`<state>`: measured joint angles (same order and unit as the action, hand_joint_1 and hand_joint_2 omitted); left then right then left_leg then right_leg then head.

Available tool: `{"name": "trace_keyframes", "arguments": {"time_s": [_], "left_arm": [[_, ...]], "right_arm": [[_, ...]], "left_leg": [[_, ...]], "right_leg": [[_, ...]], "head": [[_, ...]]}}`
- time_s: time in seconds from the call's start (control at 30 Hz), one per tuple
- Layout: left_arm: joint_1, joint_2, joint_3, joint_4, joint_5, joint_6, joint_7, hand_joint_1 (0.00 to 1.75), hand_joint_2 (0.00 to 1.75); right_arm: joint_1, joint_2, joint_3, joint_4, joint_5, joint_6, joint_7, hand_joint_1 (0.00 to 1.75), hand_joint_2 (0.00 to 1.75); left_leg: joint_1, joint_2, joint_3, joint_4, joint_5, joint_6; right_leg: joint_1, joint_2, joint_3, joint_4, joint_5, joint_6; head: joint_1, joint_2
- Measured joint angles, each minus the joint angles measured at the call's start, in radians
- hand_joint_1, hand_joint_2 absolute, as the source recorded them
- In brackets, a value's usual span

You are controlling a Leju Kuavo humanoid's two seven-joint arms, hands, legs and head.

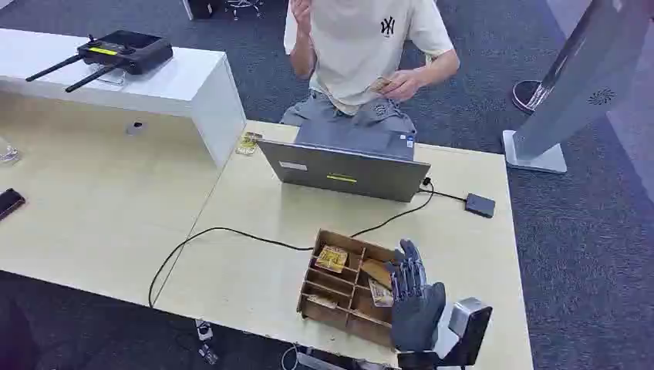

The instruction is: Pass the card to the sensor for recognition and then transmit it.

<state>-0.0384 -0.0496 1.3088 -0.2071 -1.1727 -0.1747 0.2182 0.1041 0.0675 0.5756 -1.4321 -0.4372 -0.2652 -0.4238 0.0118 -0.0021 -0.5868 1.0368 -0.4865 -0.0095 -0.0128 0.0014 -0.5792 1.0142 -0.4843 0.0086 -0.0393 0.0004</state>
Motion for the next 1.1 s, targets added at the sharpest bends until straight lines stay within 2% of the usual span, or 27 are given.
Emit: {"name": "trace_keyframes", "arguments": {"time_s": [0.23, 0.47, 0.7, 0.9, 0.93, 1.1], "left_arm": [[0.002, -0.028, 0.0, 0.0, -0.004, 0.02, -0.003, 0.0, 1.75], [0.002, -0.043, -0.004, 0.0, -0.018, 0.03, -0.017, 0.0, 1.75], [0.001, -0.052, -0.008, 0.0, -0.031, 0.038, -0.018, 0.0, 1.75], [0.001, -0.059, -0.011, 0.0, -0.038, 0.043, -0.018, 0.0, 1.75], [0.001, -0.059, -0.012, 0.0, -0.039, 0.043, -0.018, 0.0, 1.75], [0.0, -0.061, -0.016, 0.0, -0.052, 0.043, -0.021, 0.0, 1.75]], "right_arm": [[0.074, -0.069, -0.003, -0.087, -0.019, -0.015, -0.012, 0.0, 0.0], [0.106, -0.111, -0.003, -0.127, -0.046, -0.04, -0.022, 0.0, 0.0], [0.133, -0.14, -0.006, -0.164, -0.056, -0.087, -0.055, 0.0, 0.0], [0.155, -0.151, -0.041, -0.206, -0.041, -0.145, -0.07, 0.0, 0.0], [0.16, -0.152, -0.05, -0.214, -0.037, -0.15, -0.07, 0.0, 1.75], [0.173, -0.161, -0.072, -0.248, -0.001, -0.156, -0.065, 0.0, 1.75]], "left_leg": [[0.0, 0.0, 0.0, 0.0, -0.001, 0.001], [0.0, 0.0, 0.001, 0.0, -0.001, 0.001], [0.0, 0.001, 0.001, 0.0, -0.001, 0.001], [0.0, 0.001, 0.001, 0.0, -0.001, 0.001], [0.0, 0.001, 0.001, 0.0, -0.001, 0.001], [0.0, 0.001, 0.001, 0.0, -0.001, 0.001]], "right_leg": [[0.0, 0.0, 0.0, 0.0, 0.0, 0.0], [0.0, 0.0, 0.001, 0.0, 0.0, 0.0], [0.0, 0.0, 0.001, 0.0, 0.0, 0.0], [0.0, 0.0, 0.001, 0.0, 0.0, 0.0], [0.0, 0.0, 0.001, 0.0, 0.0, 0.0], [0.0, 0.0, 0.001, 0.0, 0.0, 0.0]], "head": [[0.0, 0.0], [0.0, 0.0], [0.0, 0.0], [0.0, 0.0], [0.0, 0.0], [0.0, 0.0]]}}
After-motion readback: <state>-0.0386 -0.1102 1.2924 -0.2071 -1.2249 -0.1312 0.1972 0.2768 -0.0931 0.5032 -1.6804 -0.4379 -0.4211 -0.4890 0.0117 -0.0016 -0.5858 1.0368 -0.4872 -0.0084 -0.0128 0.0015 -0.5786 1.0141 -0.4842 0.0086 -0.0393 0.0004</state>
